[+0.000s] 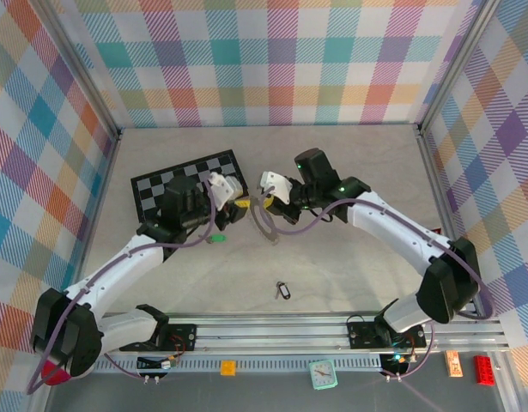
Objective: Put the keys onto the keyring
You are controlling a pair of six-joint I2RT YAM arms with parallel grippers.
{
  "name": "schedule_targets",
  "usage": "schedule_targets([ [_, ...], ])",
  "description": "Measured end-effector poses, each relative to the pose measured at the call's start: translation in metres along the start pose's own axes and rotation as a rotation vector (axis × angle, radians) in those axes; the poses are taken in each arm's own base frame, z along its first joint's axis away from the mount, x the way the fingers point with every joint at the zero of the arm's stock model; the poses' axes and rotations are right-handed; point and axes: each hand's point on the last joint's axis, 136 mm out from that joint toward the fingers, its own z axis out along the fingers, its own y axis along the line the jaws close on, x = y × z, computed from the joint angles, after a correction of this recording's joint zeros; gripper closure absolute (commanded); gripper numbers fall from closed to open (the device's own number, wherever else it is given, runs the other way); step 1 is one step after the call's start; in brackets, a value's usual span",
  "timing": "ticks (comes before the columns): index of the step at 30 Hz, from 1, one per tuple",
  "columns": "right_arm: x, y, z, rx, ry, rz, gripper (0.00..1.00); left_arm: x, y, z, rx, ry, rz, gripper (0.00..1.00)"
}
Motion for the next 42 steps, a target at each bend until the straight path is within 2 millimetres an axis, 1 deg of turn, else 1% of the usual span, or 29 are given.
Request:
schedule_targets([
  [3, 0.002, 0.002, 0.009, -0.046, 0.013, -0.027, 1.0, 0.021, -0.011, 0.003, 0.038, 0.009, -0.005, 0.63],
  [5, 0.004, 0.005, 0.013, -0.075, 0.014, -0.043, 1.0, 0.026, -0.014, 0.005, 0.055, -0.003, -0.009, 0.65],
  [6, 0.006, 0.007, 0.014, -0.089, 0.016, -0.05, 1.0, 0.026, -0.015, 0.007, 0.061, -0.015, -0.011, 0.67],
  [10, 0.009, 0.015, 0.014, -0.134, 0.015, -0.072, 1.0, 0.024, -0.018, 0.01, 0.078, -0.07, -0.003, 0.68],
  [11, 0.009, 0.017, 0.014, -0.145, 0.012, -0.079, 1.0, 0.025, -0.019, 0.011, 0.084, -0.081, 0.0, 0.7],
  [12, 0.01, 0.019, 0.014, -0.155, 0.01, -0.085, 1.0, 0.025, -0.021, 0.012, 0.092, -0.09, 0.003, 0.73],
  [13, 0.009, 0.02, 0.013, -0.162, 0.007, -0.091, 1.0, 0.025, -0.022, 0.012, 0.1, -0.095, 0.01, 0.74],
  [18, 0.009, 0.025, 0.013, -0.189, -0.003, -0.12, 1.0, 0.024, -0.032, 0.012, 0.158, -0.131, 0.07, 0.74],
  [25, 0.01, 0.026, 0.013, -0.191, -0.004, -0.142, 1.0, 0.025, -0.043, 0.01, 0.216, -0.144, 0.13, 0.73],
  [33, 0.009, 0.027, 0.013, -0.196, -0.008, -0.151, 1.0, 0.027, -0.046, 0.011, 0.229, -0.14, 0.146, 0.75],
  [35, 0.009, 0.029, 0.013, -0.202, -0.011, -0.157, 1.0, 0.028, -0.046, 0.011, 0.231, -0.137, 0.15, 0.77],
  [42, 0.008, 0.037, 0.019, -0.226, -0.008, -0.17, 1.0, 0.034, -0.05, 0.012, 0.247, -0.108, 0.148, 0.77],
])
